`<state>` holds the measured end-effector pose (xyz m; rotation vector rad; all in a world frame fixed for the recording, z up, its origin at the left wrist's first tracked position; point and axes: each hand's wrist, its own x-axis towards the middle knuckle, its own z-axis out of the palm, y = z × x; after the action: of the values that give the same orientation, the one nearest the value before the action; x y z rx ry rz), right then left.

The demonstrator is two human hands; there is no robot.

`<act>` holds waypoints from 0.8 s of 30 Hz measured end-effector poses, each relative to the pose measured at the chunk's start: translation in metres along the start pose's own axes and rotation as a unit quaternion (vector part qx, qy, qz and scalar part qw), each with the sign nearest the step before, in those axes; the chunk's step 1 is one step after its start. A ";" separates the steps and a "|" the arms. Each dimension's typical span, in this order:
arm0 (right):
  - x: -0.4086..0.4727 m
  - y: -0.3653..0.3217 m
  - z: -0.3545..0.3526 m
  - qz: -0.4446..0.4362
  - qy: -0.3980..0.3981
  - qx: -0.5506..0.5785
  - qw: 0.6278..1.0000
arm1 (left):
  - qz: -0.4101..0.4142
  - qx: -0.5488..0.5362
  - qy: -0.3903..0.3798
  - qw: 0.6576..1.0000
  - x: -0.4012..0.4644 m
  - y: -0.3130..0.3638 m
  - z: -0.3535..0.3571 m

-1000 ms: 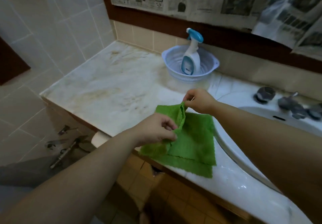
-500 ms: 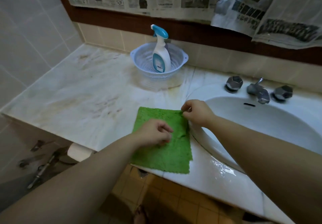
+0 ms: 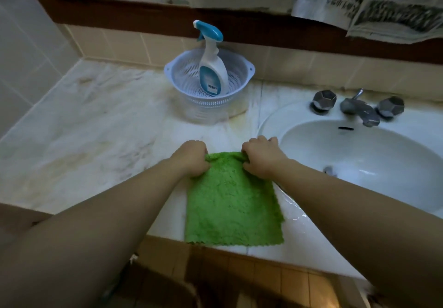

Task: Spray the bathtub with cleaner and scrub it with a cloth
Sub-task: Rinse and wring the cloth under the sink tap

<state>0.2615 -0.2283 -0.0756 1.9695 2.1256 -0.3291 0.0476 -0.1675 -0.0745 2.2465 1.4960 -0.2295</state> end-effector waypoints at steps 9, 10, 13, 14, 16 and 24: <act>-0.008 0.003 -0.044 0.006 0.102 0.193 0.976 | 0.058 -0.136 0.128 0.981 -0.007 -0.022 -0.047; -0.014 0.002 -0.048 -0.001 0.116 0.199 0.973 | 0.062 -0.164 0.129 0.976 -0.014 -0.025 -0.049; -0.037 -0.002 -0.049 -0.008 0.136 0.226 0.964 | 0.089 -0.219 0.111 0.965 -0.040 -0.036 -0.047; -0.047 -0.003 -0.045 -0.011 0.134 0.233 0.963 | 0.102 -0.223 0.101 0.964 -0.049 -0.039 -0.042; -0.066 -0.007 -0.033 -0.022 0.123 0.229 0.965 | 0.126 -0.222 0.078 0.964 -0.067 -0.045 -0.030; -0.109 -0.015 0.038 -0.088 0.083 0.183 0.976 | 0.191 -0.127 -0.011 0.973 -0.101 -0.054 0.021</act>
<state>0.2546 -0.3445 -0.0772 2.0595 2.5056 -0.6501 -0.0407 -0.2439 -0.0706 2.2551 0.9873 0.0532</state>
